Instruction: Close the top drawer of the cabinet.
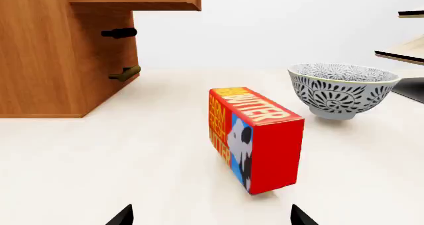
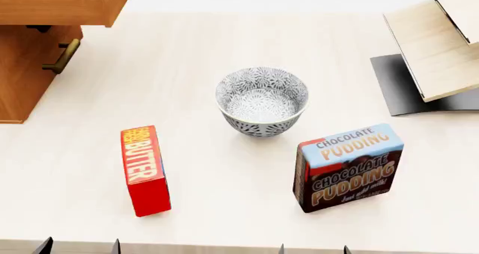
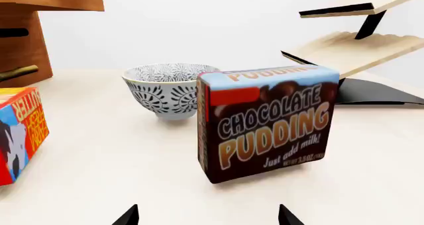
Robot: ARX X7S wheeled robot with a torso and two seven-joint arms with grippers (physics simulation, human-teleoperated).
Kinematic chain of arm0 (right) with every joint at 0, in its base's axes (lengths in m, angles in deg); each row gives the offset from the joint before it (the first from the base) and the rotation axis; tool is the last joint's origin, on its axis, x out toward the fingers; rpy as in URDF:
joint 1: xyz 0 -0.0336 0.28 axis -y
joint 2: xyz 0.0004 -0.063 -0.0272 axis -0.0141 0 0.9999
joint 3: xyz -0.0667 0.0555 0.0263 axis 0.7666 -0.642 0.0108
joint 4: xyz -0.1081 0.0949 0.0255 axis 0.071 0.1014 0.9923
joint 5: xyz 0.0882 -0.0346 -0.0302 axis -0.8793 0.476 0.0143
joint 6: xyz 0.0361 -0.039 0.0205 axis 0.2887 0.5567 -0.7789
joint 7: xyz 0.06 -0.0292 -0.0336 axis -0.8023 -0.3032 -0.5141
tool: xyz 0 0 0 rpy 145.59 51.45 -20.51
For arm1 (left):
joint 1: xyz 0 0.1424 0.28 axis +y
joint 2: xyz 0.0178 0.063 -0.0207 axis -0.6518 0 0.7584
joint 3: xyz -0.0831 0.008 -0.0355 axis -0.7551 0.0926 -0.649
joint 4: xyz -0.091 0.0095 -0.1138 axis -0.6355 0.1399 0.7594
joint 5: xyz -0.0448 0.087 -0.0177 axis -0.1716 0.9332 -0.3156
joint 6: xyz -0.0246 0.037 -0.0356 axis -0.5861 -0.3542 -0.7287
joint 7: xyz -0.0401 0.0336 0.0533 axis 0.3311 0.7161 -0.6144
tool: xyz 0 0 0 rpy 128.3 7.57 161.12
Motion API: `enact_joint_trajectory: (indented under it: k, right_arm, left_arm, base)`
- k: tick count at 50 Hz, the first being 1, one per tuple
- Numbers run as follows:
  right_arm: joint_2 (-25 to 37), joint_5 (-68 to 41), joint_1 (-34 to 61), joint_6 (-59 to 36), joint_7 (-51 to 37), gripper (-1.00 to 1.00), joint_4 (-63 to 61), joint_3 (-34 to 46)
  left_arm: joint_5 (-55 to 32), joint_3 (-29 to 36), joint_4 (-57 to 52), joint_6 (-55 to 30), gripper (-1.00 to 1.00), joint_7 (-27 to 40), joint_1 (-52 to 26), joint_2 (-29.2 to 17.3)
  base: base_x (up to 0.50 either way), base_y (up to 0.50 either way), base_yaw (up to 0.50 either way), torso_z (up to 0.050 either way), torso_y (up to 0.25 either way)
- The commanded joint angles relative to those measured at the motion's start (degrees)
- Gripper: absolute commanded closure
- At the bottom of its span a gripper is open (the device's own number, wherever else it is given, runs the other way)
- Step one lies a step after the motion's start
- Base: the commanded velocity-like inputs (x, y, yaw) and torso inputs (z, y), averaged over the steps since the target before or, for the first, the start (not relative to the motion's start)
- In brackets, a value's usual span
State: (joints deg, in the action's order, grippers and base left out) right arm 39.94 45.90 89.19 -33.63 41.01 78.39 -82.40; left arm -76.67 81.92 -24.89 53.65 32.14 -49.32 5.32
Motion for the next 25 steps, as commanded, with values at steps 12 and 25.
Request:
enact_joint_trajectory:
  k: [12,25]
  right_arm:
    - [3.6,-2.4,-0.9,-0.4,-3.0,-1.00,-0.7,5.5]
    - [4.8,-4.1,-0.8,-1.8,-3.1,-1.00,-1.3,6.6]
  left_arm:
    - [-2.6,3.7,-0.6,-1.4,-1.00,3.2,0.3,-2.9]
    - [-4.2,4.9,-1.4,-1.8,-1.00,4.0,0.4,-4.0]
  base:
    - [0.00,0.00,0.00,0.000,0.000]
    - [0.00,0.00,0.00,0.029,0.000]
